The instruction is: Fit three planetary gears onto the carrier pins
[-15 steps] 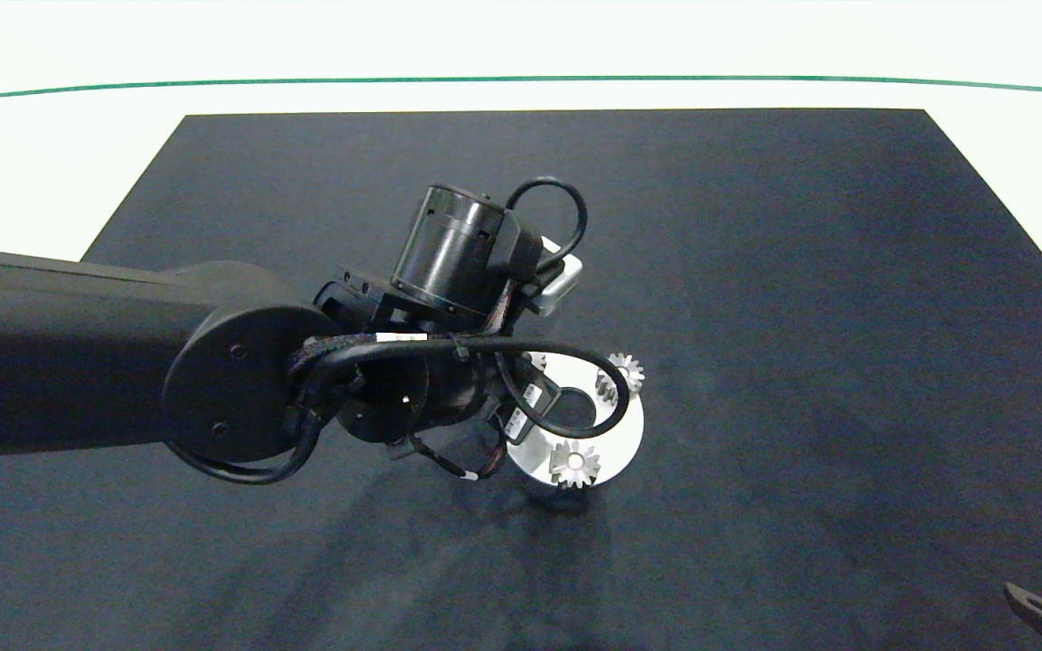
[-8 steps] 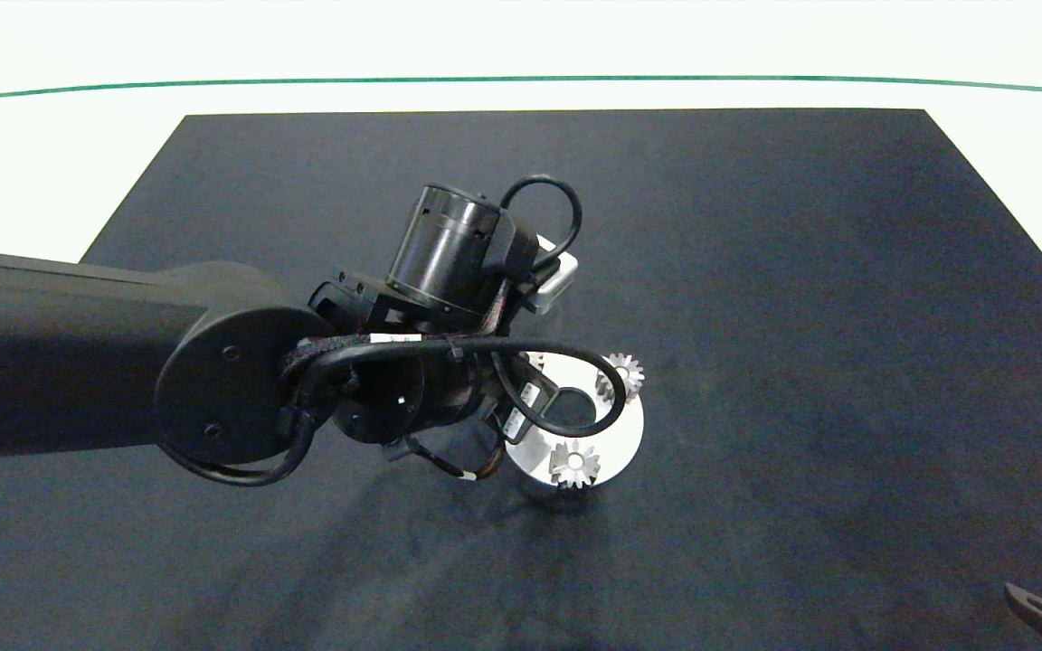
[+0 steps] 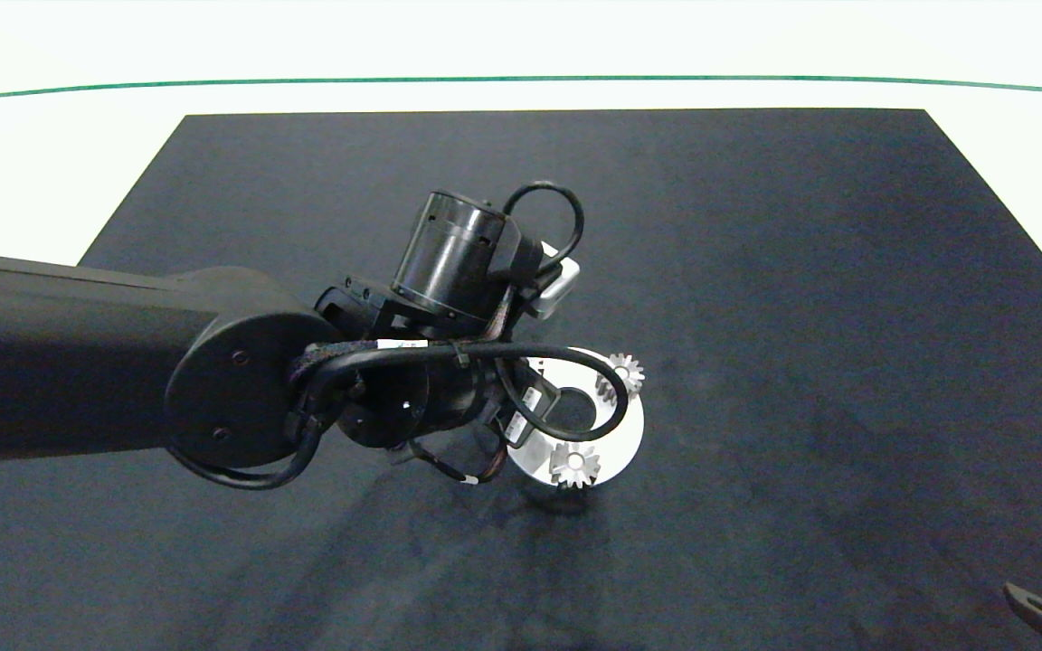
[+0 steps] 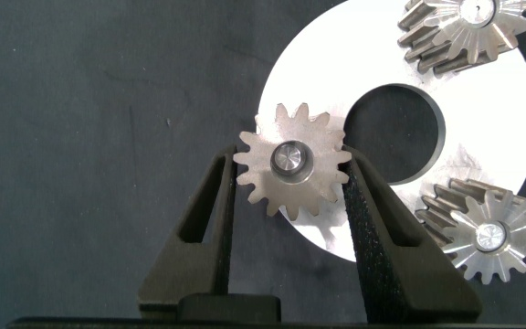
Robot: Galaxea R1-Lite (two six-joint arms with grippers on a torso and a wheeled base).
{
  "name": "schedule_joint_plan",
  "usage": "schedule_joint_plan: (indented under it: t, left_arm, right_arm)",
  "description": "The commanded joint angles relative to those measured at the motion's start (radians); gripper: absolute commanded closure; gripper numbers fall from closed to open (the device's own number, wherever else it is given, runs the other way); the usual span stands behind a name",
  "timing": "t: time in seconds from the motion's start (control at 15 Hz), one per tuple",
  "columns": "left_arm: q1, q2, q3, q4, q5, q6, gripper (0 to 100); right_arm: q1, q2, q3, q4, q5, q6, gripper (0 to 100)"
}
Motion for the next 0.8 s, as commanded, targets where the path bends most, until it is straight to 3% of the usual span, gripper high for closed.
schedule_joint_plan:
  t: [0.07, 0.8]
  left_arm:
    - [-0.001, 0.004, -0.002, 0.001, 0.001, 0.001, 100]
    - [-0.001, 0.001, 0.001, 0.0, 0.001, 0.003, 100]
  right_arm:
    - [0.0, 0.0, 0.0, 0.0, -0.001, -0.002, 0]
    - [0.0, 0.0, 0.0, 0.002, -0.001, -0.002, 0]
